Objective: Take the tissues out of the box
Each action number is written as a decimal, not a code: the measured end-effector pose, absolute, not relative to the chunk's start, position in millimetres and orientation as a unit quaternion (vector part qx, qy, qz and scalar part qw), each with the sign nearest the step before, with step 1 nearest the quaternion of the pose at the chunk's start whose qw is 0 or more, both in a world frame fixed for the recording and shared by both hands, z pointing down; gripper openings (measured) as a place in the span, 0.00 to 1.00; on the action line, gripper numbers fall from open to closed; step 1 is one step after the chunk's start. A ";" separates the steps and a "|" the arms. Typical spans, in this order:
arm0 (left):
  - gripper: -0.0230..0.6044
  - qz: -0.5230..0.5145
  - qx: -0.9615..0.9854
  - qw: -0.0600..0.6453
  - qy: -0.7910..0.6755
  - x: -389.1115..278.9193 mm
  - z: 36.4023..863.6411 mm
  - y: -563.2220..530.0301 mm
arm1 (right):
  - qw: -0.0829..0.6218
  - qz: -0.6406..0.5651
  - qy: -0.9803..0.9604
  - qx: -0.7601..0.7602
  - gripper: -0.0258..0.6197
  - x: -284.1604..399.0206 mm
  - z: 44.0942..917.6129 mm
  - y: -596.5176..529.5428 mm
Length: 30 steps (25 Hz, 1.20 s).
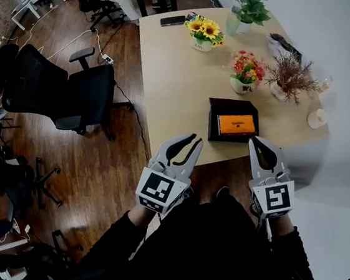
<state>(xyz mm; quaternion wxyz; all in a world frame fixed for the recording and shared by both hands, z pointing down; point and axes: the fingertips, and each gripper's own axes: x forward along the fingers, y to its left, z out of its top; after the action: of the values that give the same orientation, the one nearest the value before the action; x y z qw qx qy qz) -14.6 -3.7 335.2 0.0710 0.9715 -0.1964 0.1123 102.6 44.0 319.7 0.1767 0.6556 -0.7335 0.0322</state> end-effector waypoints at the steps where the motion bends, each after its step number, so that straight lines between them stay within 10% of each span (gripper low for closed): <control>1: 0.11 0.125 0.971 0.068 -0.190 -6.7 343.2 -9.4 | 0.188 0.031 -0.733 0.652 0.04 107.9 325.3 37.3; 10: 0.14 0.200 0.963 0.056 -0.173 63.0 401.5 -53.6 | 0.278 0.066 -0.742 0.606 0.14 167.9 401.5 -11.6; 25: 0.60 0.504 0.860 0.052 -0.061 155.7 560.8 -57.0 | 0.463 0.126 -0.807 0.344 0.50 194.8 548.9 -41.1; 30: 0.60 0.534 0.840 0.079 -0.061 159.5 568.9 -61.9 | 0.466 0.176 -0.813 0.300 0.59 194.7 560.0 -42.8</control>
<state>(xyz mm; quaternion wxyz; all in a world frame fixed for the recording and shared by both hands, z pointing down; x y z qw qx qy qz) 159.5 -61.9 568.9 0.0792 0.8397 -0.0608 0.5338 194.7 -42.8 560.0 0.4665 0.3002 -0.8132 0.1762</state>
